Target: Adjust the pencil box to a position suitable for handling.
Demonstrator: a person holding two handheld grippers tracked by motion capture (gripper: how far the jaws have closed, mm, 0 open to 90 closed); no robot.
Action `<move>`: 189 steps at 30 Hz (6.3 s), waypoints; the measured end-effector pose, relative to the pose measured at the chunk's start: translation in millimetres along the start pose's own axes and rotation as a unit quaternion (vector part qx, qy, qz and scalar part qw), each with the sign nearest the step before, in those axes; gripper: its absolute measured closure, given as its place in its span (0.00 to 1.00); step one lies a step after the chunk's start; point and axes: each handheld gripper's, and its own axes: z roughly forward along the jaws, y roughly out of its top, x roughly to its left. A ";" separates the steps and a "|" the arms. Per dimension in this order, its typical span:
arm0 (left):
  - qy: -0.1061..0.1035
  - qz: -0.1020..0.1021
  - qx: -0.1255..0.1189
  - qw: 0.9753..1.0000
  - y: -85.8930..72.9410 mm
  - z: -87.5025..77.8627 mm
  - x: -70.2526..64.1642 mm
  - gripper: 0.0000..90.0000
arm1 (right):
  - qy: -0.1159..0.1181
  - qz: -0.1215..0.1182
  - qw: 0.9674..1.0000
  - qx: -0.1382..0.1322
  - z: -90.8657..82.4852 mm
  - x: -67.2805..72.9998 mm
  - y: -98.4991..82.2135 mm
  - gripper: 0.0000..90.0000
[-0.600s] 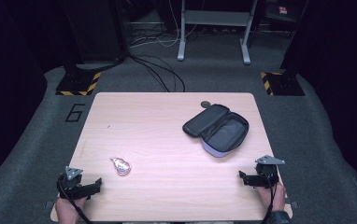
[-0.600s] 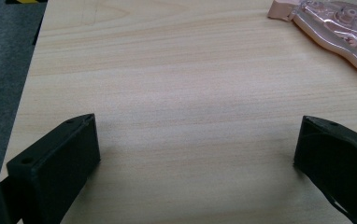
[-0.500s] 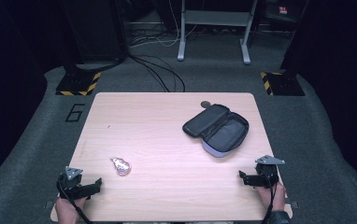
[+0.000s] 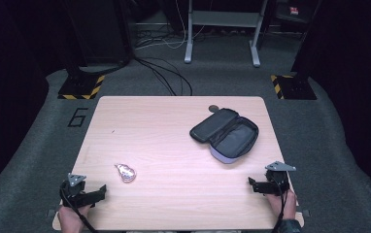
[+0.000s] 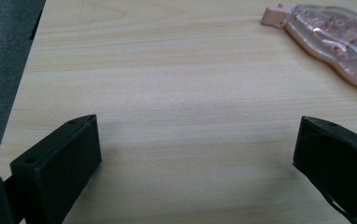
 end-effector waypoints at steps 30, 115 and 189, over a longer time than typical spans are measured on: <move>-0.061 0.042 -0.008 0.997 38.5 17.9 -83.8 0.12 | -0.001 -0.004 1.000 -0.003 -0.1 0.5 0.0 0.09; -0.072 0.095 0.035 0.992 49.2 43.2 -88.8 0.44 | -0.003 0.000 1.000 -0.008 -1.0 -0.2 -0.4 0.14; -0.051 0.075 -0.002 0.996 14.5 27.3 -28.0 0.00 | 0.038 -0.027 0.998 -0.043 -21.4 17.9 55.7 0.18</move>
